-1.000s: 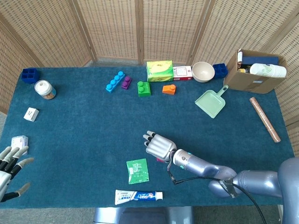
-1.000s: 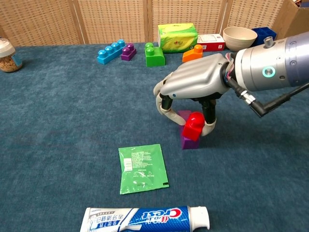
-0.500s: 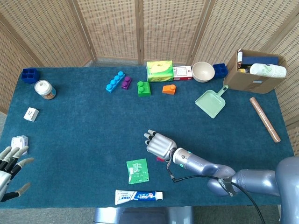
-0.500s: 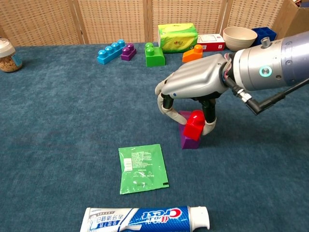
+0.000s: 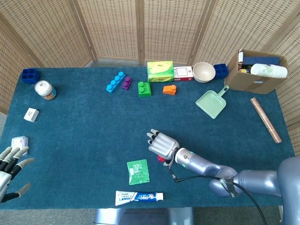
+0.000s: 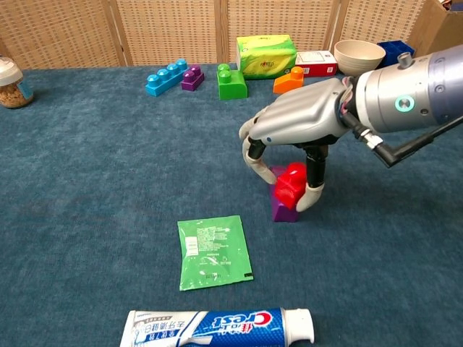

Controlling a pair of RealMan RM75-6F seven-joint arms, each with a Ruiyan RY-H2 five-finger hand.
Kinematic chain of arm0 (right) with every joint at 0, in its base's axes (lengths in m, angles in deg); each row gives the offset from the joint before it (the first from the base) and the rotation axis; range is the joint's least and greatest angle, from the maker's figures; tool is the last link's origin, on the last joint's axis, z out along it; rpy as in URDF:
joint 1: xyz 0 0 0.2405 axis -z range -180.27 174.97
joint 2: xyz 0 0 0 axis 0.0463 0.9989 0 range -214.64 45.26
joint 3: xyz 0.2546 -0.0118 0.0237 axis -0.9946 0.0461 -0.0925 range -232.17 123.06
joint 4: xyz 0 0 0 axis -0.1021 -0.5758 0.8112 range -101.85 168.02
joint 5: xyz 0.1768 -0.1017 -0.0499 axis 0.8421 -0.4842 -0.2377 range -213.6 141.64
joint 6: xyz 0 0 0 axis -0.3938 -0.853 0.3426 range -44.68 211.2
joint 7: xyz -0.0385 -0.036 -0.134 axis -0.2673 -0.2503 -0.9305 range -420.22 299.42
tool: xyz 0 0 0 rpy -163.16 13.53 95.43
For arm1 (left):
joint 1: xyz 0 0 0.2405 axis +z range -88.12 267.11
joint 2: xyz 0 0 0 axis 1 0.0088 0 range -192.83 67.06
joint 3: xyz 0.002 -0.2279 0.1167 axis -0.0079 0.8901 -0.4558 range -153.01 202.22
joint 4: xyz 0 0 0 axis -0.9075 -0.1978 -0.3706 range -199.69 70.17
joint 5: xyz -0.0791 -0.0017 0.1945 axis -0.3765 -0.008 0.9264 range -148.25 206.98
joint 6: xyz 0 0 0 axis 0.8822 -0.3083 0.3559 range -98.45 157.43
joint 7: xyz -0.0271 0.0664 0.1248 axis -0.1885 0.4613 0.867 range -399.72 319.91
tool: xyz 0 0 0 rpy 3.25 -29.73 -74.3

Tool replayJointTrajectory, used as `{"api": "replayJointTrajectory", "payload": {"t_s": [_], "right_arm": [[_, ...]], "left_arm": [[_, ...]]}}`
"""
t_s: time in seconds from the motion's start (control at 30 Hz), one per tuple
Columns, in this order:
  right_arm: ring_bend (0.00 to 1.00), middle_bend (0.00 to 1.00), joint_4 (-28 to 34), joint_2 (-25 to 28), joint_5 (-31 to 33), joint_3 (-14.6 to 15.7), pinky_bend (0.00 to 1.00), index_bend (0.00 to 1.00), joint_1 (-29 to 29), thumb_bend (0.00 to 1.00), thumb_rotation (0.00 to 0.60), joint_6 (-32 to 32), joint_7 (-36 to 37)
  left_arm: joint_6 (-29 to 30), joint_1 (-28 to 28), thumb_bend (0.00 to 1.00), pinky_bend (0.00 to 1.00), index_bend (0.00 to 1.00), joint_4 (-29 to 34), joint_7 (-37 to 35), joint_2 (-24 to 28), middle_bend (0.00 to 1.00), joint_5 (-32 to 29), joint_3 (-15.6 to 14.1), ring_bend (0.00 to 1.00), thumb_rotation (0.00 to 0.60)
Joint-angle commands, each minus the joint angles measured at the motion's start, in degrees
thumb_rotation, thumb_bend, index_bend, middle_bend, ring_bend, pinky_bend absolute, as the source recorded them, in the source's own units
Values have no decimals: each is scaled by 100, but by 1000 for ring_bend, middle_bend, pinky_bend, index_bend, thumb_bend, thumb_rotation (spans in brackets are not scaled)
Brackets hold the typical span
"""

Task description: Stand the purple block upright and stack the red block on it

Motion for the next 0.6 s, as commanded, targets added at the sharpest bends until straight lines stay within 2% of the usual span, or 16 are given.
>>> {"api": "replayJointTrajectory", "payload": {"t_s": [0.03, 0.17, 0.4, 0.6], "right_arm": [[27, 211, 86, 73, 38, 10, 87, 328, -4, 143, 361, -66, -29], [13, 185, 201, 184, 58, -6, 83, 238, 31, 142, 320, -188, -15], [9, 179, 532, 553, 88, -87, 83, 231, 289, 144, 300, -616, 214], [9, 178, 771, 947, 67, -176, 83, 232, 754, 157, 298, -1172, 672]], "left_arm": [[11, -1, 293, 0, 226, 0, -8, -3, 10, 13, -1, 0, 600], [19, -2, 292, 0, 223, -5, -19, -2, 9, 26, -4, 0, 600], [43, -16, 293, 0, 223, 4, -66, -12, 9, 82, -9, 0, 600], [33, -22, 292, 0, 222, -16, -112, -47, 8, 94, -21, 0, 600]]}}
